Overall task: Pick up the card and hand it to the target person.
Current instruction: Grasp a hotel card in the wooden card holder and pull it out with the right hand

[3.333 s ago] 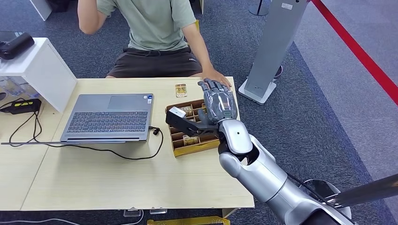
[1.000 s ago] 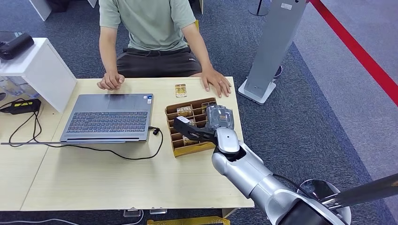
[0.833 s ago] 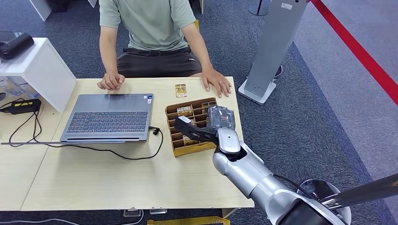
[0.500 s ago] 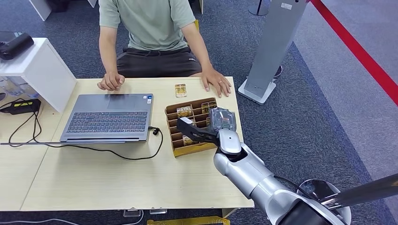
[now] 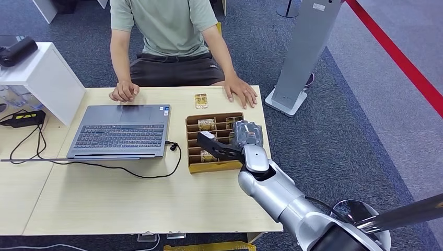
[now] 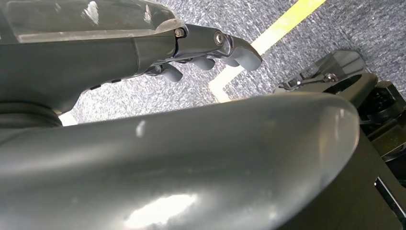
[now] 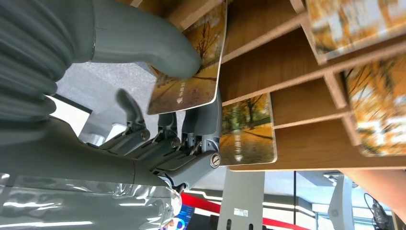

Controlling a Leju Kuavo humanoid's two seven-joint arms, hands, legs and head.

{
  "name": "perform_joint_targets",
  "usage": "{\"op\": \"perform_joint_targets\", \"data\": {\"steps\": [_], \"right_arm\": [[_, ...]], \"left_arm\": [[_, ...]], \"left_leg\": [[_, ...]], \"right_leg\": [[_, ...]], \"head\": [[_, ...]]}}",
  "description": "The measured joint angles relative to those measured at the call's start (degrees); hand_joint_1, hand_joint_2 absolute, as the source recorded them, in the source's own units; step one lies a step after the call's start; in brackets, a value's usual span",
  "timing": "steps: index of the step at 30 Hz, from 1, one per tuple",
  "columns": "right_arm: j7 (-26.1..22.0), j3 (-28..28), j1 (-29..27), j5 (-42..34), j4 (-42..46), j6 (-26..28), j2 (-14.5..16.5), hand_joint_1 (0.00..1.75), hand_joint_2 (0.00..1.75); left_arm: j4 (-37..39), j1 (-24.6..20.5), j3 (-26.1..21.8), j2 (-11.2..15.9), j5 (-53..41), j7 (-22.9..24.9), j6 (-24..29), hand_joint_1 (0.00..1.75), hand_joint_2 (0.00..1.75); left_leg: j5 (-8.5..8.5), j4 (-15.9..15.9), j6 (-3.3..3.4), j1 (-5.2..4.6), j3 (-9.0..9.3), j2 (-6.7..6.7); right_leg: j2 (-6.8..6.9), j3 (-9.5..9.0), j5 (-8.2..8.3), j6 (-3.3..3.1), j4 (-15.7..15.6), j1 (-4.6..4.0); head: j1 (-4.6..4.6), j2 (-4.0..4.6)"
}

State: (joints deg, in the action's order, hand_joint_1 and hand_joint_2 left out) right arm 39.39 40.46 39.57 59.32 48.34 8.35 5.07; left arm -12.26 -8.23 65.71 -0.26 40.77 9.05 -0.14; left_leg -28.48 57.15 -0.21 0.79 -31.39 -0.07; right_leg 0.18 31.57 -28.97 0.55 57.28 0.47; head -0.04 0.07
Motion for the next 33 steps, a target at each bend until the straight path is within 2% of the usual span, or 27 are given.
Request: {"op": "perform_joint_targets", "data": {"steps": [4,23,33], "right_arm": [[-0.04,-0.09,-0.11,-0.01,0.18,0.01,-0.01,1.55,1.75],[-2.6,-0.48,-0.7,0.04,2.28,0.44,-0.01,1.55,1.75],[-3.1,-0.07,-0.68,-0.61,11.78,-1.44,-0.44,1.55,1.75]], "left_arm": [[0.0,0.0,0.01,0.0,-0.05,0.04,0.0,0.0,0.0],[0.0,0.01,0.01,0.0,0.27,-0.68,0.19,0.0,0.0],[0.0,0.45,-0.04,0.0,1.04,-1.08,0.49,0.0,0.0]], "left_leg": [[0.0,0.0,0.0,0.0,0.03,0.0],[0.01,0.0,0.0,0.0,0.03,0.0],[0.01,0.0,0.0,0.0,0.01,0.0]], "right_leg": [[0.0,-0.02,0.0,0.0,0.0,0.0],[0.0,-0.04,0.01,-0.01,0.01,0.0],[0.0,-0.02,0.01,0.0,0.01,0.0]], "head": [[-0.02,0.0],[-0.02,0.0],[-0.01,0.0]]}}
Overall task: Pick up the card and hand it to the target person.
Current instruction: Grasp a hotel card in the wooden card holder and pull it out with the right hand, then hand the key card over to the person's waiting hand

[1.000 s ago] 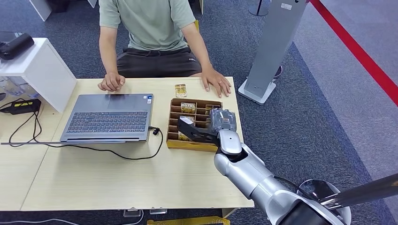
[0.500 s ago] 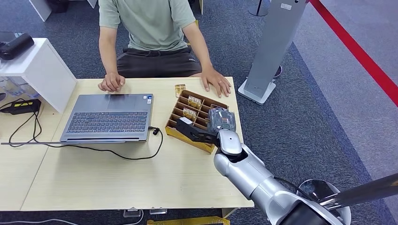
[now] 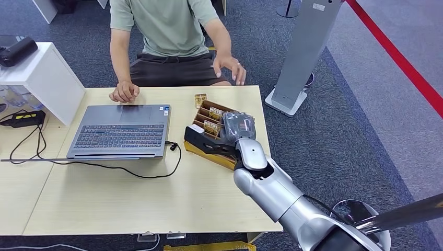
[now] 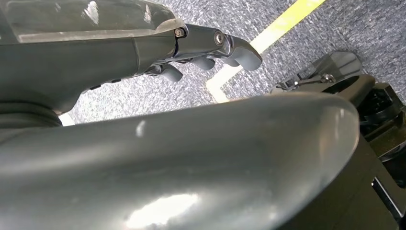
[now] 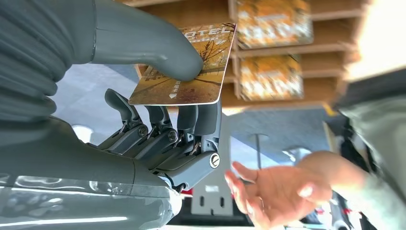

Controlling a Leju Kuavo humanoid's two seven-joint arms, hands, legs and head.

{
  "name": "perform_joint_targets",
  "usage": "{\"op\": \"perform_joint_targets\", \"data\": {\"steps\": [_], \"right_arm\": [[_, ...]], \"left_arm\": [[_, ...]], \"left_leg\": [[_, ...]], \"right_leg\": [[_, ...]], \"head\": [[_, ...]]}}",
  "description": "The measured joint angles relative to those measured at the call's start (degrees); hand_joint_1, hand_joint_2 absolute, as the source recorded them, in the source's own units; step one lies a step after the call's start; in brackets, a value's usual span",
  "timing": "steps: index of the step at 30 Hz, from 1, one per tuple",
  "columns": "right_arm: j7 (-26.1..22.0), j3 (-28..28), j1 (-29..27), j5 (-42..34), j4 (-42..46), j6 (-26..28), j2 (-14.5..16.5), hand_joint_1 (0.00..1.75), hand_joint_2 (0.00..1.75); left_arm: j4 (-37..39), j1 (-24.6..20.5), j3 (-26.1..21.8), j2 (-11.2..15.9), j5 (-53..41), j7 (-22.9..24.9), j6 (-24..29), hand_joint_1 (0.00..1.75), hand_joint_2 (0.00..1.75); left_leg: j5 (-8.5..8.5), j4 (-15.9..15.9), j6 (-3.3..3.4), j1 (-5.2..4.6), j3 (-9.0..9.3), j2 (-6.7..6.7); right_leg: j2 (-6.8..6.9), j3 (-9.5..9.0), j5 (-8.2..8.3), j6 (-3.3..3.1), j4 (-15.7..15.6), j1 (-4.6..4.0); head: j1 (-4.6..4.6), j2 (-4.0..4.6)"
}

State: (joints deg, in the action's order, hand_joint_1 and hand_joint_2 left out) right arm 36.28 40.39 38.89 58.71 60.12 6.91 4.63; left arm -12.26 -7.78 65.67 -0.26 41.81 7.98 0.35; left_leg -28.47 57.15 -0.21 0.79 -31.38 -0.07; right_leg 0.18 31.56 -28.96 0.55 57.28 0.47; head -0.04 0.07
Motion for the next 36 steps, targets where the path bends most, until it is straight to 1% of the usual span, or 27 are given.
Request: {"op": "perform_joint_targets", "data": {"steps": [5,8,11,14,18,22,28,33,36], "right_arm": [[0.02,0.45,0.02,-0.93,5.18,-0.81,-0.54,1.55,1.75],[-0.38,0.68,0.08,-1.11,7.15,-0.33,-0.85,1.55,1.75],[-1.72,0.93,0.27,-1.14,7.56,1.85,-0.96,1.55,1.75],[-3.88,1.15,1.06,-0.69,6.88,5.7,-0.91,1.55,1.75],[-7.0,1.45,3.88,0.74,2.79,12.16,-0.41,1.55,1.75],[-9.43,1.81,7.53,1.91,-3.8,15.94,0.65,1.55,1.75],[-10.64,2.27,12.42,3.17,-13.1,17.23,2.41,1.55,1.75],[-10.74,2.33,14.15,3.23,-17.66,17.28,3.27,1.55,1.75],[-10.78,2.35,14.45,3.2,-19.6,17.31,3.57,0.39,1.75]], "left_arm": [[0.0,0.29,-0.04,0.0,0.07,-0.13,0.1,0.0,0.0],[0.0,0.35,-0.08,0.0,0.06,-0.13,0.1,0.0,0.0],[0.0,0.32,-0.08,0.0,-0.2,-0.13,-0.03,0.0,0.0],[0.0,0.17,-0.06,0.0,-0.81,-0.1,-0.37,0.0,0.0],[0.0,-0.29,-0.02,0.0,-1.74,0.28,-0.9,0.0,0.0],[0.0,-0.88,0.01,-0.03,-2.61,0.78,-1.55,0.0,0.0],[0.0,-1.61,0.11,-0.21,-3.41,1.05,-2.13,0.0,0.0],[0.0,-1.84,0.14,-0.43,-3.53,1.05,-2.19,0.0,0.0],[0.0,-1.87,0.15,-0.49,-3.56,1.15,-2.27,0.0,0.0]], "left_leg": [[0.0,0.0,0.0,0.0,0.01,0.0],[0.0,0.0,0.0,0.0,0.0,0.0],[0.0,0.0,0.0,0.0,-0.01,0.0],[0.0,0.0,0.0,0.0,-0.02,0.0],[0.01,0.0,0.0,0.0,-0.03,-0.01],[0.03,0.0,0.03,0.0,-0.05,-0.01],[0.04,0.01,0.03,0.0,-0.06,-0.02],[0.04,0.01,0.03,0.0,-0.06,-0.02],[0.04,0.01,0.04,0.0,-0.06,-0.02]], "right_leg": [[0.0,0.0,0.0,0.0,0.0,0.0],[0.0,-0.01,0.0,0.0,0.0,0.0],[0.0,-0.01,0.0,0.0,0.0,0.0],[0.0,0.0,0.0,0.0,0.0,0.0],[0.01,-0.01,0.0,0.0,0.0,0.0],[0.02,0.0,0.02,0.0,0.0,0.0],[0.03,0.01,0.02,0.0,0.01,0.0],[0.02,0.01,0.02,0.0,0.0,0.0],[0.02,0.01,0.02,0.0,0.0,0.0]], "head": [[0.02,0.0],[0.01,0.0],[0.03,0.0],[0.01,0.0],[0.02,0.0],[0.03,0.0],[0.02,0.0],[0.06,0.0],[0.05,0.0]]}}
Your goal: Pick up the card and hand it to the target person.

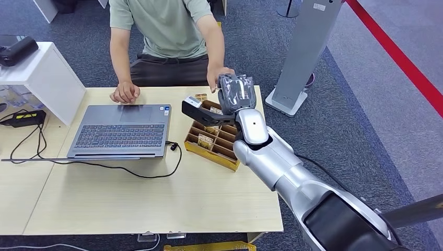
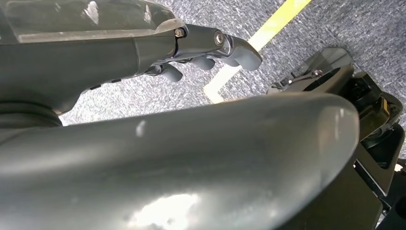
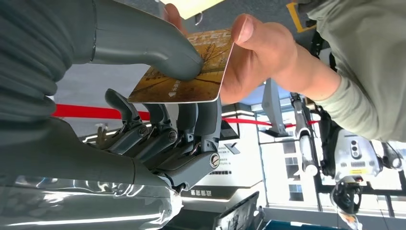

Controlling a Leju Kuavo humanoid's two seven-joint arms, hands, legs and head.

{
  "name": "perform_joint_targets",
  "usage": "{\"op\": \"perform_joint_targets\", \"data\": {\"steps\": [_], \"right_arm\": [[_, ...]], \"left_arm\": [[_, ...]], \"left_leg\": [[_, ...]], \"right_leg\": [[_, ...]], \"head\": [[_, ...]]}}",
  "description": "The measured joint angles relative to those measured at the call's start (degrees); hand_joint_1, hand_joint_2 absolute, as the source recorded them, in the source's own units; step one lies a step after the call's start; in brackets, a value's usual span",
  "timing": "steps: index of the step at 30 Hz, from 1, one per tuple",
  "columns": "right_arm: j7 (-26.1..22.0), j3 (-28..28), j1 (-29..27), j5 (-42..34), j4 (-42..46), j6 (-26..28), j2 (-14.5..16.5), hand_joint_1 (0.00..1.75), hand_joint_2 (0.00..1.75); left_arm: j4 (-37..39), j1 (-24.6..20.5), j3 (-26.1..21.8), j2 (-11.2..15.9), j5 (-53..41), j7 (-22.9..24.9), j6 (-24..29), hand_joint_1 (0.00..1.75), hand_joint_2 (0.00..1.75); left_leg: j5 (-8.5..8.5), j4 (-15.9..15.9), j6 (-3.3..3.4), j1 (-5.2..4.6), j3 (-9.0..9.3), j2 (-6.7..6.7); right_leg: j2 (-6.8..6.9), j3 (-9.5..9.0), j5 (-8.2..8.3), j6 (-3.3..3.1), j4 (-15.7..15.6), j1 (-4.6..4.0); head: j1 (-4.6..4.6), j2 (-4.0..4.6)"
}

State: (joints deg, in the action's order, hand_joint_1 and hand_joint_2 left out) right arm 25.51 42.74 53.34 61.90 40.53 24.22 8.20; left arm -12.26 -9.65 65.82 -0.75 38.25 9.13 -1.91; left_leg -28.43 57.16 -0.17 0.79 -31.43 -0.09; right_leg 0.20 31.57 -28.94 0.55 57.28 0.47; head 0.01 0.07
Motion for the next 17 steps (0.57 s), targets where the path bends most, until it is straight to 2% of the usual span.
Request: {"op": "perform_joint_targets", "data": {"steps": [1,6,17], "right_arm": [[-0.01,0.02,0.07,-0.04,-0.58,-0.01,0.09,0.0,1.75],[-0.36,0.13,0.29,-0.66,-2.41,-0.03,0.47,0.0,1.75],[-0.41,0.24,0.47,-1.49,-2.5,1.17,0.38,0.0,1.75]], "left_arm": [[0.0,0.0,0.01,-0.02,0.0,0.06,-0.14,0.0,0.0],[0.0,-0.06,0.03,-0.12,-0.25,-0.52,-1.19,0.0,0.0],[0.0,-0.43,0.03,-0.21,0.45,-0.9,0.04,0.0,0.0]], "left_leg": [[0.0,0.0,0.0,0.0,0.0,0.0],[0.0,0.0,0.0,0.0,0.01,0.0],[0.0,0.01,0.0,0.0,0.02,0.01]], "right_leg": [[0.0,0.0,0.0,0.0,0.0,0.0],[0.0,0.0,0.0,0.0,0.0,0.0],[-0.01,0.01,0.0,0.0,0.0,0.0]], "head": [[-0.01,0.0],[-0.06,0.0],[-0.01,0.0]]}}
